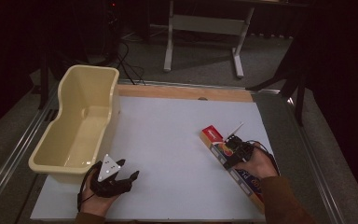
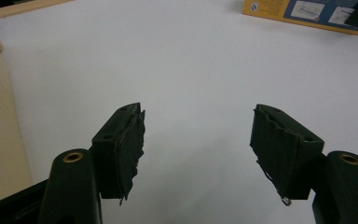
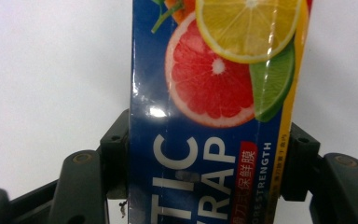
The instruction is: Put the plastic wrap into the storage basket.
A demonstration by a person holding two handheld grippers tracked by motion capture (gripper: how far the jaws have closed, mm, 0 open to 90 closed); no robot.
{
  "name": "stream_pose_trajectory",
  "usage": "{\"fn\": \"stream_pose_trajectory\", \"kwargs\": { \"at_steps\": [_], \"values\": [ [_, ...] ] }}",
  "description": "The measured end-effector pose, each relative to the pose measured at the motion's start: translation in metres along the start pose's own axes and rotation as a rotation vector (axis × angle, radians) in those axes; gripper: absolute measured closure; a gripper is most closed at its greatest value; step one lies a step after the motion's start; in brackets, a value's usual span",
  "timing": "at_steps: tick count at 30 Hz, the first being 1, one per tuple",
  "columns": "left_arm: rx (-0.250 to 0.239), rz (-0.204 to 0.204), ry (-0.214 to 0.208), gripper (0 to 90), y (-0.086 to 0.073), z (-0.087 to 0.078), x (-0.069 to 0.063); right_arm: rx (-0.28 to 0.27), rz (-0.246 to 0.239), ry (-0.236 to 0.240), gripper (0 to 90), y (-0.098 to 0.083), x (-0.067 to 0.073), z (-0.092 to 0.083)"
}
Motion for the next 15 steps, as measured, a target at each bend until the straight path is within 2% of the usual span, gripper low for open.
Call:
{"fn": "stream_pose_trajectory", "kwargs": {
  "at_steps": [1,3,8,12,15],
  "values": [
    [0.000,0.000,0.000,34.6,0.0000,0.0000,0.0000,0.000,0.000,0.000,36.8,0.0000,0.0000,0.0000],
    [0.000,-0.001,0.000,34.6,0.0000,0.0002,0.0001,0.033,0.028,-0.021,38.9,-0.0003,0.0002,-0.0008],
    [-0.003,0.002,0.001,34.6,0.0004,-0.0005,-0.0003,0.102,0.033,-0.042,40.4,0.0003,0.0000,-0.0014],
    [-0.004,-0.001,0.001,34.6,0.0003,-0.0001,0.0001,0.097,0.043,-0.025,40.9,0.0004,-0.0006,-0.0020],
    [-0.002,-0.003,0.002,34.5,0.0002,0.0005,0.0000,0.086,0.119,0.026,41.1,-0.0011,-0.0029,-0.0047]
  ]
}}
Point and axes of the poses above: each handheld gripper's, and its own axes: z roughly forward along the jaws, y roughly out of its top, x roughly to its left, the point moved 10 cm from there along z, roughly forward along the jaws, and after that the axes turned 5 degrees about z, right-handed, at the moved point
